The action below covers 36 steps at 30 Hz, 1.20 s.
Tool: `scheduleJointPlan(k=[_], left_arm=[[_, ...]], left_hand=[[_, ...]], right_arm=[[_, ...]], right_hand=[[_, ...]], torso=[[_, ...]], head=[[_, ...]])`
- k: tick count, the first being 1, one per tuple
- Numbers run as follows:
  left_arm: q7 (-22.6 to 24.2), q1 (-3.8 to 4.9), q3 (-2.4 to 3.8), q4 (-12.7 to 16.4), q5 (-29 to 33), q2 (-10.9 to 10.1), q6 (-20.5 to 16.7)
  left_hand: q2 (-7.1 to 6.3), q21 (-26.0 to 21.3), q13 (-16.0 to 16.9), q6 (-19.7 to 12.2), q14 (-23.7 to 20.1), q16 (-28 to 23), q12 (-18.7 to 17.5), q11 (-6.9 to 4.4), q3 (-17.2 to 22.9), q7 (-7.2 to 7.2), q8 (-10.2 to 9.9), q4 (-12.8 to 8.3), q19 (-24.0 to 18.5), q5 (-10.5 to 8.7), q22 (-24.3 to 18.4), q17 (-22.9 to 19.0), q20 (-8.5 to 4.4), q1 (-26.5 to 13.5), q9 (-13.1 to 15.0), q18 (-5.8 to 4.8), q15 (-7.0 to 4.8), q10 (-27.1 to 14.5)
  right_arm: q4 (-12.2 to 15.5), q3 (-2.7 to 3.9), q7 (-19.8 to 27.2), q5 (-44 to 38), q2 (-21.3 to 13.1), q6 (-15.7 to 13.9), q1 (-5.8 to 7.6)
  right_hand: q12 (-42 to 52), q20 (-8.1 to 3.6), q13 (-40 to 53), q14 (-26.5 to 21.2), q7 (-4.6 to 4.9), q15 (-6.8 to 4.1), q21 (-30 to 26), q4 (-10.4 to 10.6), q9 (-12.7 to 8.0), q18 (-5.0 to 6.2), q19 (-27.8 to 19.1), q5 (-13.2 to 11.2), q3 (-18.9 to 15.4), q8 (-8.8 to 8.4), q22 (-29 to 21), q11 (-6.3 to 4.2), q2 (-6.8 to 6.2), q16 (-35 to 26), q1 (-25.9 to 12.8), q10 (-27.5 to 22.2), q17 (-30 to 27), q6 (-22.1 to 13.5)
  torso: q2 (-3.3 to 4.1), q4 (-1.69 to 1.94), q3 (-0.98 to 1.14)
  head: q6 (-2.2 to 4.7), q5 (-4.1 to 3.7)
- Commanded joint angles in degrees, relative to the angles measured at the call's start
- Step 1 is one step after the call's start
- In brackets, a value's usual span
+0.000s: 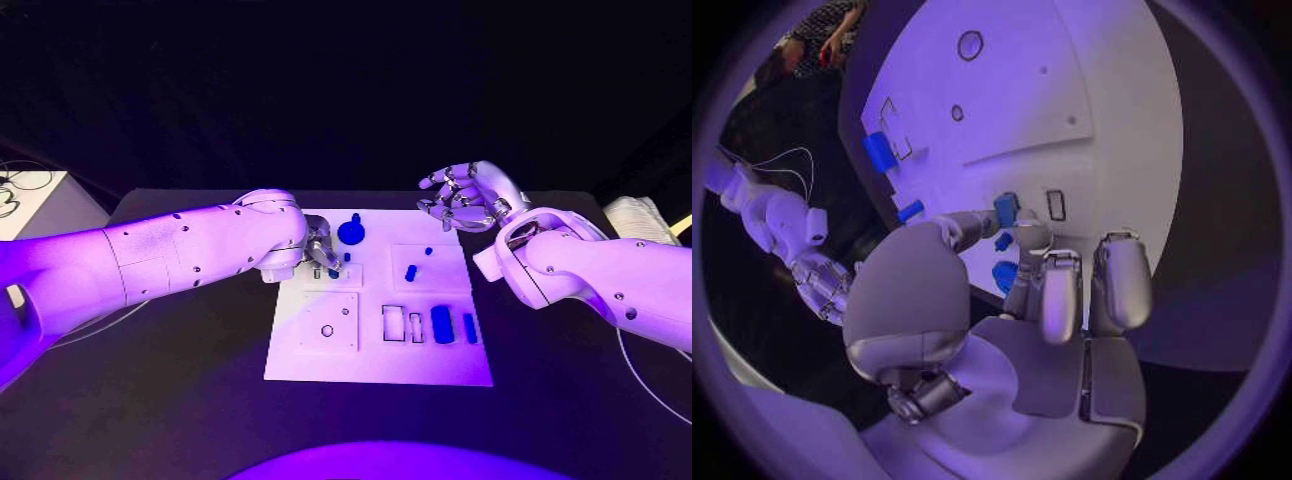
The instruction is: Assemble the parts on the task board
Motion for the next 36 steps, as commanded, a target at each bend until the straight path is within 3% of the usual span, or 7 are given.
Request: scheduleJointPlan(k=[1,11,22,36], left_arm=[[-0.23,-0.43,-0.7,-0.03,0.78,0.19,2.29],[-0.04,-0.45,-1.23,-0.22,1.19,0.37,1.96],[-0.02,-0.45,-1.28,-0.48,1.34,0.35,1.48],[0.02,-0.45,-1.29,-0.78,1.46,0.26,1.32]], left_hand=[[0.09,0.19,0.21,1.51,5.05,0.23,0.42,-0.17,10.3,-1.03,0.05,-10.7,0.36,0.1,0.02,12.31,0.11,-0.57,0.27,-0.41,-0.28,0.54],[-0.15,0.05,0.63,2.02,5.06,0.22,0.64,-0.57,7.53,-1.64,-0.35,-9.43,0.34,-0.38,0.01,12.35,0.02,-2.27,0.54,-0.41,-0.58,1.17],[0.38,-0.31,1.06,3.65,5.03,0.08,0.61,-0.88,-3.79,-2.18,-1.65,-4.56,0.44,-1.74,-0.06,12.28,-0.26,-4.81,0.95,-0.42,-0.88,1.02],[0.27,-0.39,1.06,3.94,5.03,0.03,0.45,-0.81,-9.41,-2.02,-2.16,-1.9,0.55,-2.01,0.04,12.29,-0.26,-5.19,1.33,-0.44,-0.84,0.75]], right_arm=[[0.1,0.01,0.24,-0.76,-0.02,0.8,-0.03],[0.14,0.01,0.28,-0.76,-0.05,0.82,-0.03],[0.09,0.01,0.29,-0.75,0.01,0.89,-0.03],[0.09,0.01,0.17,-0.73,-0.04,1.03,-0.03]], right_hand=[[-0.31,-0.16,-0.15,0.27,0.17,-0.09,-0.27,0.06,0.08,1.17,0.4,0.25,0.42,0.31,-0.1,-0.56,-0.23,-0.33,-0.07,-0.01,0.0,0.09],[-0.31,-0.16,-0.15,0.27,0.17,-0.09,-0.27,0.06,0.08,1.17,0.4,0.25,0.42,0.31,-0.1,-0.56,-0.23,-0.33,-0.07,-0.01,0.0,0.09],[-0.32,-0.16,-0.21,0.27,0.18,-0.09,-0.32,0.1,0.07,1.17,0.43,0.27,0.42,0.32,-0.14,-0.55,-0.22,-0.43,-0.15,0.0,-0.04,0.08],[-0.31,-0.16,-0.3,0.3,0.19,-0.08,-0.4,0.18,0.07,1.16,0.48,0.28,0.4,0.33,-0.2,-0.54,-0.21,-0.55,-0.3,0.02,-0.06,0.07]], torso=[[-0.02,-0.04,0.02],[0.04,0.02,0.01],[0.03,0.05,-0.03],[-0.04,0.0,-0.03]], head=[[-0.07,-0.09],[-0.17,-0.36],[-0.18,-0.48],[-0.27,-0.49]])
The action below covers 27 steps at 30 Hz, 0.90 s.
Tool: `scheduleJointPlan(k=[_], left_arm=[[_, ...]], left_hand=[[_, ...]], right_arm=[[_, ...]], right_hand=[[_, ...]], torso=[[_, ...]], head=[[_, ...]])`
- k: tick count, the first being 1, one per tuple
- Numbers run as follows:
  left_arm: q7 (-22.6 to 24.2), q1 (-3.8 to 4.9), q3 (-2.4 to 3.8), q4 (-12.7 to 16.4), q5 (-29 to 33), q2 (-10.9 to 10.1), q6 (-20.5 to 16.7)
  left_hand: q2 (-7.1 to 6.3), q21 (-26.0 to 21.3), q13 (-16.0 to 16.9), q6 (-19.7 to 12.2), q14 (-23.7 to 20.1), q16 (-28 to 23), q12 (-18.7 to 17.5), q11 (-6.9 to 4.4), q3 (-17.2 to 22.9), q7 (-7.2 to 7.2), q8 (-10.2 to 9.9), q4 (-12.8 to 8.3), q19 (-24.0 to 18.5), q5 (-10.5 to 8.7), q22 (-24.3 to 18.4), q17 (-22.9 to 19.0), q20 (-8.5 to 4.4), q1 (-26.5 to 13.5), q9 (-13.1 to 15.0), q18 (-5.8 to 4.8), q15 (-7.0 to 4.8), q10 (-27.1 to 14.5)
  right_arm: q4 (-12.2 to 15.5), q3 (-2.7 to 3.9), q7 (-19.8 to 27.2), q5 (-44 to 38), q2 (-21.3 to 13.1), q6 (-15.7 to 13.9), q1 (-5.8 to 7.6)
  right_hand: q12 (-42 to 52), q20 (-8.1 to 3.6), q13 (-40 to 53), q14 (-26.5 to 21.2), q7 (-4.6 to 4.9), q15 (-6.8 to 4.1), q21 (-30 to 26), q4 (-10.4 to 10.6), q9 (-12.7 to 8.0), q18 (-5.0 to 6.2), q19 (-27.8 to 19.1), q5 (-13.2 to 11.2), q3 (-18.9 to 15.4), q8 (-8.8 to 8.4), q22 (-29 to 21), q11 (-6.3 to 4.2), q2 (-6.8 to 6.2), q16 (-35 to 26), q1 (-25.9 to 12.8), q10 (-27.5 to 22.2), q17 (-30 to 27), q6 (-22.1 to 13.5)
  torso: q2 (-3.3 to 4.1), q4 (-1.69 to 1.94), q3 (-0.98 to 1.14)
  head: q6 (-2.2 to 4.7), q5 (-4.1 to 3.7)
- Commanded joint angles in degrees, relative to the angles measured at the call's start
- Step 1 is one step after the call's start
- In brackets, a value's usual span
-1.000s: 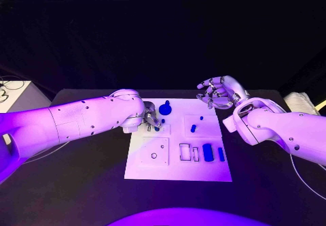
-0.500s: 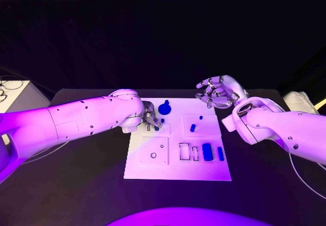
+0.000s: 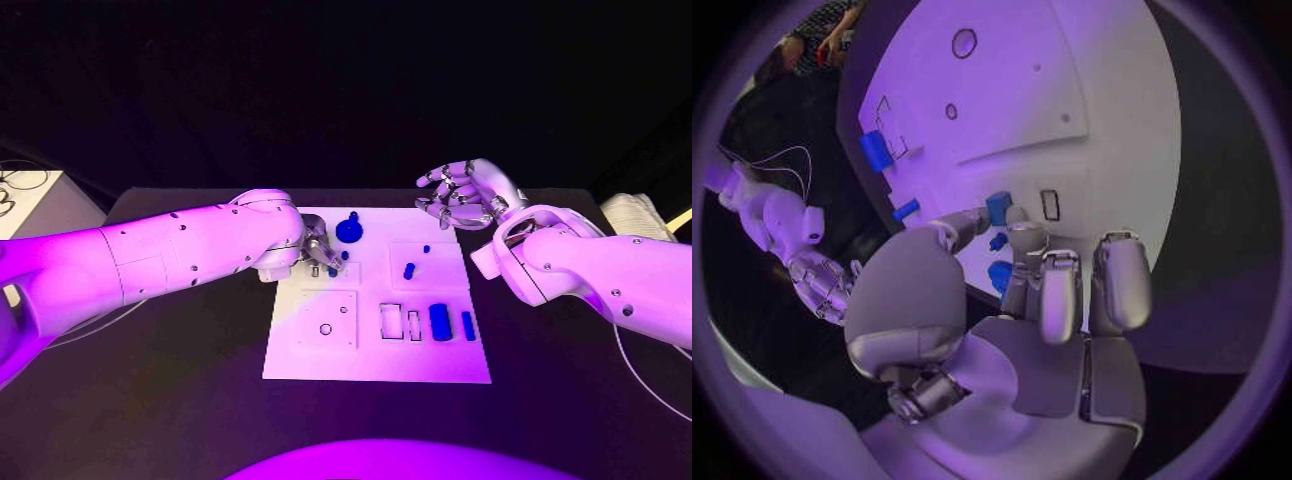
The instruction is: Assemble the parts on the task board
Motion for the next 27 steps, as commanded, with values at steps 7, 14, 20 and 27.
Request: scheduleJointPlan(k=[7,14,20,27], left_arm=[[-0.32,-0.64,-0.44,-0.17,0.73,-0.07,1.42],[-0.3,-0.64,-0.43,-0.38,0.64,-0.36,0.92],[-0.33,-0.64,-0.39,-0.27,0.52,-0.72,0.53],[-0.21,-0.63,0.11,0.44,0.53,-1.46,-0.25]], left_hand=[[-0.14,-0.47,-0.12,-0.03,4.98,-0.06,-0.1,0.12,-3.07,0.43,-0.55,1.93,0.31,-0.17,0.02,12.17,0.0,-0.96,0.31,-0.44,-0.32,-0.42],[-0.5,-0.51,0.1,0.02,4.98,-0.09,0.05,0.18,-6.05,0.48,-0.63,3.86,0.33,-0.24,0.04,12.16,0.04,-0.97,0.64,-0.44,-0.27,-0.42],[-0.73,-0.52,-0.19,0.02,4.99,-0.09,-0.08,0.18,-8.32,0.5,-0.65,5.45,0.38,-0.59,0.12,12.21,0.05,-0.73,0.93,-0.45,-0.27,-0.58],[-0.11,-0.6,-0.6,-0.18,4.99,-0.14,-0.13,0.22,-13.89,0.52,-0.62,7.56,0.4,-7.18,0.14,12.19,0.12,-1.1,1.61,-0.43,-0.21,-0.9]], right_arm=[[0.1,0.01,0.24,-0.64,-0.03,0.77,-0.02],[0.14,0.01,0.24,-0.63,-0.12,0.71,-0.04],[0.21,0.01,0.28,-0.63,-0.24,0.71,-0.05],[0.2,0.01,0.29,-0.63,-0.3,0.77,-0.09]], right_hand=[[-0.29,0.05,-0.17,0.36,0.26,-0.07,-0.31,0.15,0.09,1.15,0.34,0.2,0.19,0.36,-0.15,-0.35,-0.19,-0.41,-0.53,0.23,-0.01,0.13],[-0.27,0.06,-0.26,0.38,0.26,-0.06,-0.41,0.27,0.08,1.15,0.39,0.12,0.15,0.38,-0.22,-0.34,-0.17,-0.53,-0.73,0.24,-0.02,0.11],[-0.26,0.07,-0.34,0.37,0.27,-0.05,-0.51,0.37,0.07,1.14,0.41,0.04,0.09,0.38,-0.29,-0.33,-0.19,-0.71,-0.9,0.22,-0.09,0.06],[-0.25,0.08,-0.43,0.33,0.27,-0.03,-0.64,0.45,0.06,1.13,0.43,-0.07,0.01,0.38,-0.38,-0.32,-0.25,-0.95,-1.08,0.17,-0.21,-0.01]], torso=[[-0.05,0.0,0.01],[-0.02,-0.01,-0.02],[-0.02,0.03,-0.06],[-0.07,0.04,-0.01]], head=[[0.16,-0.05],[0.27,-0.04],[0.36,-0.09],[0.32,-0.1]])
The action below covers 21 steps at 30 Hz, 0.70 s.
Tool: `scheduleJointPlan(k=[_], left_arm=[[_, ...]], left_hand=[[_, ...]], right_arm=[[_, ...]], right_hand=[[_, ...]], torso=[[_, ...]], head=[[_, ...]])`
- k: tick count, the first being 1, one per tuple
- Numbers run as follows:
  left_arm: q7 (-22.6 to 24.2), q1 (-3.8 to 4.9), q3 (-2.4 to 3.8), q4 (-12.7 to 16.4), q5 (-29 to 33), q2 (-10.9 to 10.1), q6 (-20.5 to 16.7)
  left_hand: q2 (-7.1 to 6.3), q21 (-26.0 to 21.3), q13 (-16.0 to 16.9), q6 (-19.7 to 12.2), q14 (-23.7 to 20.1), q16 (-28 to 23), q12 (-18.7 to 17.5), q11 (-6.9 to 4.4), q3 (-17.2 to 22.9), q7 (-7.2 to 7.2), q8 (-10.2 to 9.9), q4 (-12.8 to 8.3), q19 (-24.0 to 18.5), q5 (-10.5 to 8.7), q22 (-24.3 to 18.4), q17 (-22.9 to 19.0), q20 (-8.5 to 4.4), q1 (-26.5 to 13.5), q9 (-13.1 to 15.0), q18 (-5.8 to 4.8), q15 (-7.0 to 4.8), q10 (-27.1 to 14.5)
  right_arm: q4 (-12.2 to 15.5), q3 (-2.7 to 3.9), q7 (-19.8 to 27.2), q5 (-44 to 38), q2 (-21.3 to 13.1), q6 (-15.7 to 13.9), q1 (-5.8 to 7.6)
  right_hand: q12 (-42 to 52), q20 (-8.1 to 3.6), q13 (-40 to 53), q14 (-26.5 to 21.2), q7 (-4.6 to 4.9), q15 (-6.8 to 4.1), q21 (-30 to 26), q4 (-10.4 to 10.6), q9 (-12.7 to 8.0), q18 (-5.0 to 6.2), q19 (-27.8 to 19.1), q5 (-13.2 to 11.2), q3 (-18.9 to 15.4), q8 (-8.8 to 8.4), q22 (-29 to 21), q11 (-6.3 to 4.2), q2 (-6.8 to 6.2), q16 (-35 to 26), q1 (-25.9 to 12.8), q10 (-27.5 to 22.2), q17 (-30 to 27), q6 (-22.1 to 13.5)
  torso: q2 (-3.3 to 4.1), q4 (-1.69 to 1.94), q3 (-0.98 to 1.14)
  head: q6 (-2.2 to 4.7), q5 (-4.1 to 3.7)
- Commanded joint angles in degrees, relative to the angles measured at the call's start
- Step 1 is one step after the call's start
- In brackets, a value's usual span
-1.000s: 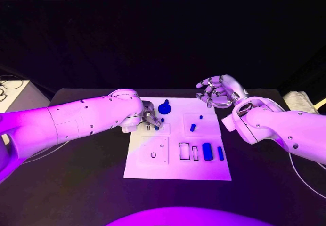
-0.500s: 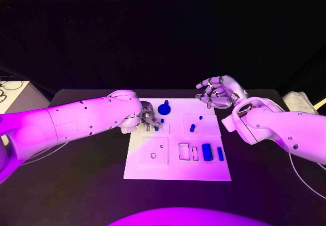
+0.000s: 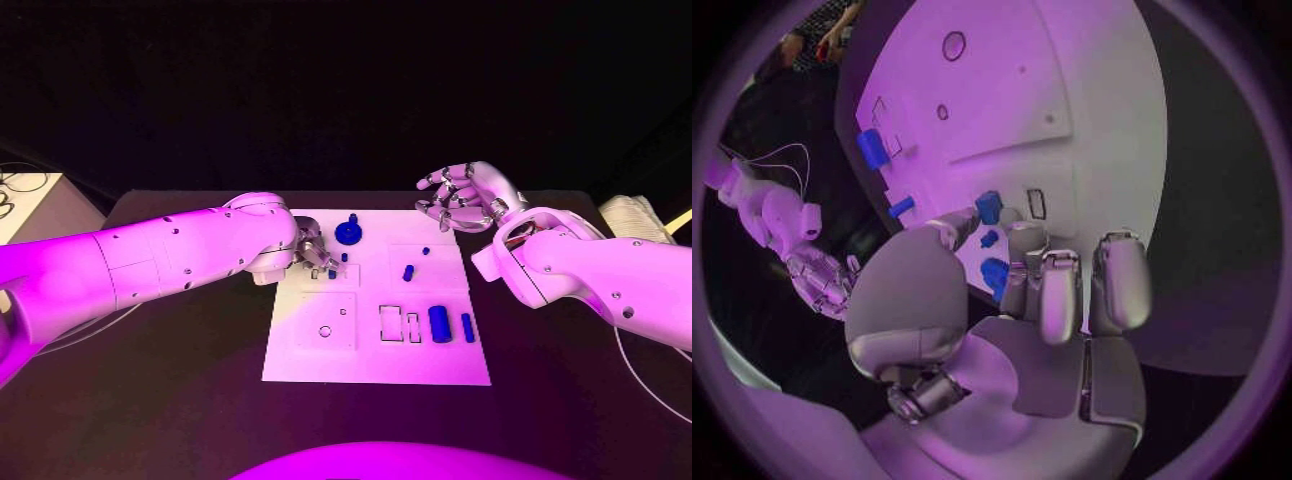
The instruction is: Assemble the parts on the task board
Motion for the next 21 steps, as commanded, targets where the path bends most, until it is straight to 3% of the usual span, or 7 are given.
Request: scheduleJointPlan(k=[1,3,6,11,16,21], left_arm=[[-0.44,-0.35,0.12,0.42,0.34,-0.34,0.39],[-0.38,-0.35,0.43,0.67,0.37,-0.55,0.18],[-0.15,-0.34,0.97,1.11,0.65,-0.89,-0.31],[0.92,-0.34,2.12,1.63,3.11,-1.31,-1.41],[2.0,-0.34,3.14,2.07,5.29,-1.65,-2.35],[3.22,-0.35,4.68,2.46,6.62,-2.53,-2.87]], left_hand=[[0.75,-0.37,-0.08,-0.03,5.01,-0.11,-0.11,0.02,-2.65,0.34,-0.05,0.13,0.43,-3.63,0.13,12.24,0.13,-0.71,0.24,-0.44,-0.22,-0.29],[1.9,-0.37,-0.04,-0.04,5.03,-0.1,0.05,0.0,-5.88,0.33,-0.07,0.21,0.47,-6.0,0.22,12.29,0.15,-0.7,0.48,-0.45,-0.22,-0.3],[2.7,-0.4,-0.14,-0.03,5.04,-0.1,0.09,-0.01,-7.93,0.32,-0.08,0.21,0.46,-6.6,0.22,12.32,0.16,-0.64,0.62,-0.44,-0.22,-0.35],[3.59,-0.46,-0.38,-0.1,5.0,-0.19,0.02,0.02,-10.15,0.34,-0.15,0.22,0.36,-6.73,0.11,12.2,0.18,-0.39,0.74,-0.41,-0.2,-0.53],[5.13,-0.85,-1.19,-0.6,4.77,-0.59,-0.3,0.27,-14.93,0.61,-0.3,0.24,-0.28,-6.98,-0.6,11.64,0.38,0.94,1.0,-0.24,0.04,-1.41],[6.41,-1.26,-2.08,-1.11,4.57,-0.95,-0.79,0.43,-16.27,0.78,-0.58,0.19,-0.99,-6.87,-1.49,11.12,0.49,2.18,1.02,-0.04,0.18,-2.2]], right_arm=[[0.1,0.01,0.34,-0.63,-0.03,0.71,-0.05],[0.1,0.01,0.35,-0.62,-0.04,0.71,-0.06],[0.09,0.01,0.36,-0.59,-0.04,0.71,-0.08],[0.08,0.01,0.39,-0.56,-0.06,0.64,-0.13],[0.07,0.01,0.41,-0.53,-0.04,0.62,-0.17],[0.06,0.01,0.43,-0.5,-0.05,0.63,-0.22]], right_hand=[[-0.24,0.08,-0.14,0.33,0.26,-0.03,-0.44,0.46,0.06,1.13,0.44,-0.14,-0.02,0.38,-0.16,-0.32,-0.06,-0.42,-0.86,0.15,-0.04,-0.04],[-0.23,0.08,-0.17,0.33,0.26,-0.02,-0.48,0.48,0.06,1.13,0.45,-0.22,-0.05,0.38,-0.19,-0.32,-0.08,-0.47,-0.91,0.14,-0.05,-0.06],[-0.22,0.09,-0.18,0.33,0.26,-0.02,-0.51,0.5,0.06,1.13,0.46,-0.27,-0.07,0.39,-0.21,-0.32,-0.09,-0.49,-0.94,0.14,-0.03,-0.07],[-0.21,0.09,-0.2,0.34,0.26,-0.02,-0.53,0.52,0.06,1.13,0.47,-0.31,-0.09,0.39,-0.23,-0.32,-0.09,-0.5,-0.97,0.14,-0.02,-0.07],[-0.21,0.09,-0.2,0.34,0.26,-0.02,-0.53,0.52,0.06,1.13,0.47,-0.31,-0.09,0.39,-0.23,-0.32,-0.09,-0.5,-0.97,0.14,-0.02,-0.07],[-0.21,0.09,-0.2,0.34,0.26,-0.02,-0.53,0.52,0.06,1.13,0.47,-0.31,-0.09,0.39,-0.23,-0.32,-0.09,-0.5,-0.97,0.14,-0.02,-0.07]], torso=[[-0.03,0.01,0.02],[-0.03,0.01,0.01],[-0.05,0.01,-0.02],[-0.03,0.04,0.01],[-0.05,0.04,0.02],[-0.05,-0.02,-0.01]], head=[[-0.01,0.02],[0.01,-0.01],[-0.01,0.0],[0.22,0.0],[0.33,0.04],[0.58,0.04]])
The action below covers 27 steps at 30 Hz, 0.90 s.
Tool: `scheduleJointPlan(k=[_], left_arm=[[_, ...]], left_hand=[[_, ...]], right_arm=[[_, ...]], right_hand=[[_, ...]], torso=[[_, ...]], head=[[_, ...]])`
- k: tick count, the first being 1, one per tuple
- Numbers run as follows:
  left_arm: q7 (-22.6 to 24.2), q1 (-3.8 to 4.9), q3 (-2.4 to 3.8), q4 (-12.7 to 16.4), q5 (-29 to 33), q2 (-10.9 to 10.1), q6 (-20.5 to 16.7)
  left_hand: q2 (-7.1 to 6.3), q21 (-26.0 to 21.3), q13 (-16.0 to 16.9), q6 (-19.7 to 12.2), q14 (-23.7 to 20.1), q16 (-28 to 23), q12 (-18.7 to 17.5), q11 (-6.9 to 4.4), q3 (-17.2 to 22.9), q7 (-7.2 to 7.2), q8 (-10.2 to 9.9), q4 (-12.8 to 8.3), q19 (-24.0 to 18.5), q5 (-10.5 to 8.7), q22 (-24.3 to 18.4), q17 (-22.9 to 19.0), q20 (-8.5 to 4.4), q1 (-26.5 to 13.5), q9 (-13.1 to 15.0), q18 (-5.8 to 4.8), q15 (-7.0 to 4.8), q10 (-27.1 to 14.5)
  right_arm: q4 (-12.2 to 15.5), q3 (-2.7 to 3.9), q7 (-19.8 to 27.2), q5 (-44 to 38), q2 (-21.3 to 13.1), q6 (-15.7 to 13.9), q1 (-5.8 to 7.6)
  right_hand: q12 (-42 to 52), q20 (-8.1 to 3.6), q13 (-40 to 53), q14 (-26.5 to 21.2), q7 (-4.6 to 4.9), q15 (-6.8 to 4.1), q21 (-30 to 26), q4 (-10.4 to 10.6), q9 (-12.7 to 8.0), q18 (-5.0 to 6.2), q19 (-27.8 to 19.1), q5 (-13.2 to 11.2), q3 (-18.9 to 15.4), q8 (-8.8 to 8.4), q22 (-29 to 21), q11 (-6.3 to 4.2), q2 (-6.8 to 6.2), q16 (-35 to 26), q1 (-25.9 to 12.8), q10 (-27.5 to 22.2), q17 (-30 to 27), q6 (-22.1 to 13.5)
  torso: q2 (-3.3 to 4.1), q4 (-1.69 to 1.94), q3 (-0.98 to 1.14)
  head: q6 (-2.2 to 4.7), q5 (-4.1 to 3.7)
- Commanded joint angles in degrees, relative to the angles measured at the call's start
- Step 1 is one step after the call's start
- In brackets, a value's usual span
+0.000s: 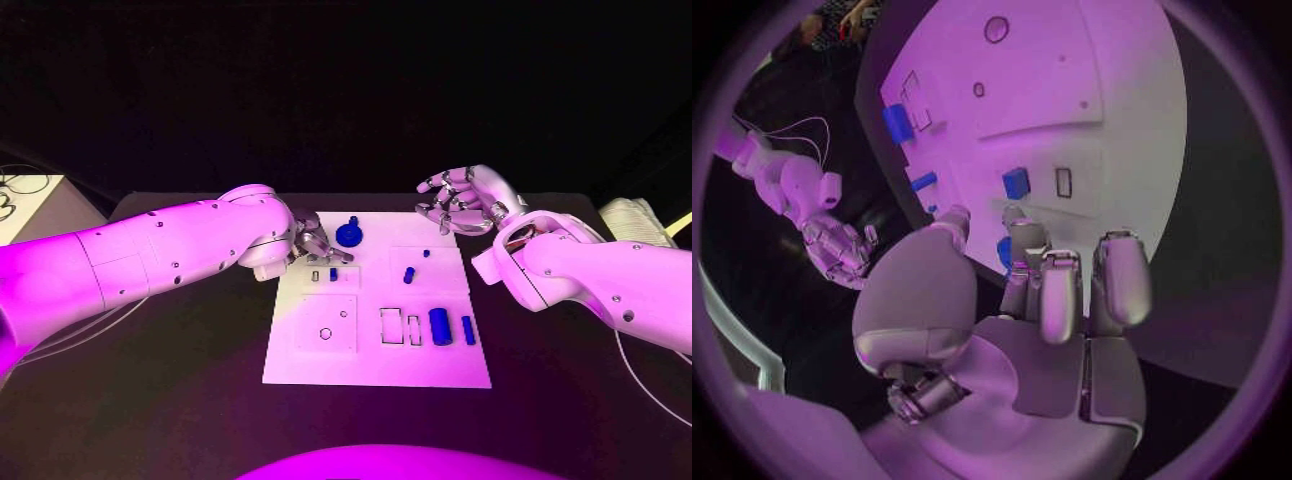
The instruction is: Assemble the parts on the task board
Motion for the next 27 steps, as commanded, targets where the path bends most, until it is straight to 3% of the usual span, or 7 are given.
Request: scheduleJointPlan(k=[1,2,6,8,10,18,27], left_arm=[[2.5,0.02,0.85,0.43,3.21,-0.73,-1.25],[2.69,0.03,1.1,0.5,3.42,-0.96,-1.23],[3.55,0.34,2.78,0.44,4.57,-2.3,-0.58],[3.97,1.0,3.56,-0.41,4.97,-2.81,0.17],[4.22,1.59,3.9,-1.52,5.09,-2.83,0.41],[4.26,2.71,4.34,-7.32,4.01,-0.21,-0.71],[3.24,2.79,3.69,-14.24,1.35,4.19,1.87]], left_hand=[[1.61,-1.06,-1.69,-1.57,4.08,-1.15,-1.26,0.34,-0.15,0.54,-0.82,-0.16,-1.8,0.31,-1.71,9.9,0.01,2.92,-0.19,0.25,0.45,-1.86],[1.61,-1.06,-1.69,-1.57,4.08,-1.15,-1.26,0.34,-0.15,0.54,-0.82,-0.16,-1.8,0.31,-1.71,9.9,0.01,2.92,-0.19,0.25,0.45,-1.86],[3.72,-2.76,-6.89,-4.18,2.65,-3.34,-4.77,1.47,2.72,1.85,-3.77,-0.32,-4.45,0.73,-4.95,6.81,0.76,9.13,-1.99,0.94,1.41,-6.59],[3.28,-3.24,-8.65,-4.88,2.32,-3.78,-5.77,2.19,4.95,2.7,-5.92,-0.14,-5.03,0.71,-5.67,6.16,1.27,10.11,-3.9,1.09,2.07,-8.08],[3.07,-3.46,-9.28,-5.0,2.19,-3.95,-6.09,2.42,5.41,2.94,-6.47,-0.13,-5.31,0.7,-6.06,5.89,1.43,9.99,-4.46,1.18,2.26,-8.54],[2.17,-3.38,-9.03,-5.44,2.34,-3.61,-5.4,3.13,7.05,3.78,-8.73,-0.08,-4.99,0.65,-5.64,6.23,2.02,9.1,-6.86,1.1,2.89,-8.29],[1.43,-3.16,-9.08,-5.12,2.54,-3.23,-5.12,3.34,7.13,3.97,-9.23,-0.05,-4.63,0.5,-5.17,6.66,2.22,7.75,-7.71,1.01,3.1,-8.27]], right_arm=[[0.07,0.01,0.43,-0.5,-0.03,0.62,-0.07],[0.06,0.01,0.43,-0.5,-0.05,0.62,-0.08],[-0.02,0.01,0.39,-0.5,-0.14,0.63,-0.1],[-0.1,0.01,0.38,-0.49,-0.15,0.64,-0.1],[-0.15,0.01,0.35,-0.49,-0.15,0.67,-0.11],[-0.11,0.01,0.28,-0.49,-0.12,0.66,-0.11],[0.06,0.01,0.31,-0.49,-0.02,0.67,-0.11]], right_hand=[[-0.17,0.09,-0.13,0.38,0.26,-0.02,-0.4,0.42,0.07,1.13,0.5,-0.45,0.06,0.41,-0.15,-0.33,0.02,-0.27,-0.54,0.15,0.07,-0.09],[-0.17,0.09,-0.13,0.38,0.26,-0.02,-0.4,0.42,0.07,1.13,0.5,-0.45,0.06,0.41,-0.15,-0.33,0.02,-0.27,-0.54,0.15,0.07,-0.09],[-0.17,0.09,-0.13,0.38,0.26,-0.02,-0.4,0.42,0.07,1.13,0.5,-0.45,0.06,0.41,-0.15,-0.33,0.02,-0.27,-0.54,0.15,0.07,-0.09],[-0.16,0.09,-0.14,0.41,0.25,-0.02,-0.42,0.41,0.07,1.13,0.51,-0.47,0.07,0.42,-0.16,-0.34,0.05,-0.24,-0.52,0.15,0.13,-0.09],[-0.16,0.09,-0.14,0.41,0.25,-0.02,-0.42,0.41,0.07,1.13,0.51,-0.47,0.07,0.42,-0.16,-0.34,0.05,-0.24,-0.52,0.15,0.13,-0.09],[-0.13,0.07,-0.24,0.44,0.23,-0.05,-0.53,0.29,0.07,1.14,0.6,-0.25,0.17,0.45,-0.25,-0.38,0.11,-0.41,-0.34,0.12,0.1,-0.12],[-0.12,0.07,-0.27,0.45,0.23,-0.06,-0.56,0.27,0.07,1.15,0.62,-0.16,0.19,0.45,-0.28,-0.38,0.11,-0.45,-0.31,0.1,0.1,-0.14]], torso=[[-0.02,-0.04,-0.01],[-0.03,-0.03,0.01],[-0.08,0.07,0.12],[-0.15,0.09,0.18],[-0.11,0.0,0.14],[0.17,-0.14,0.1],[0.51,-0.36,0.05]], head=[[0.29,-0.03],[0.31,-0.04],[0.53,-0.07],[0.66,0.0],[0.76,0.1],[1.03,0.32],[1.13,0.4]])
